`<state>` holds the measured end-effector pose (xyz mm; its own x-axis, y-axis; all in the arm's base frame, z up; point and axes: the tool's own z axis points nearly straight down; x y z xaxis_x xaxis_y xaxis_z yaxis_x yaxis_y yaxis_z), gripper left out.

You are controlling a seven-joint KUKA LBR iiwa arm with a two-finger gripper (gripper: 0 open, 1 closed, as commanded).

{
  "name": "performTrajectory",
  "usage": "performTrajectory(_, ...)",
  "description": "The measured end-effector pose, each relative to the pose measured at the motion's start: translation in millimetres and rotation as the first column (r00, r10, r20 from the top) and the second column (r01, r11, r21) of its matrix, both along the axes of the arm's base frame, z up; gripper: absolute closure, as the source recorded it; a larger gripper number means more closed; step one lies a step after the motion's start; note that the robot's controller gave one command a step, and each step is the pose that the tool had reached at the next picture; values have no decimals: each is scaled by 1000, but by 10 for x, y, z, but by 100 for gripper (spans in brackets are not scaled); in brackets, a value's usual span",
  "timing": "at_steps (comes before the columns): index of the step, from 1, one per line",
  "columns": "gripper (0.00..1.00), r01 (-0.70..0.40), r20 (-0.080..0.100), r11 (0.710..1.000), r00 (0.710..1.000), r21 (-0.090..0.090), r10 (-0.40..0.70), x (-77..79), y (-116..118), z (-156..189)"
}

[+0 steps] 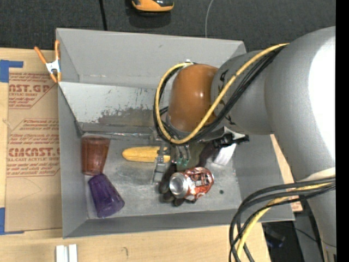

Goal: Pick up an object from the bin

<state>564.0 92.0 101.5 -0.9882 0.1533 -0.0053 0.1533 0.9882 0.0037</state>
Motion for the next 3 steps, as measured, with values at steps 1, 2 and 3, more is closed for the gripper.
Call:
performTrajectory(1, 100, -160, -5, 987, 987, -2, 160, 74, -35, -316)
performTrajectory(2, 100, -160, -5, 987, 987, -1, 160, 74, -35, -316)
performTrajectory(3, 100, -167, -2, 986, 986, -2, 167, -207, -49, 1094)
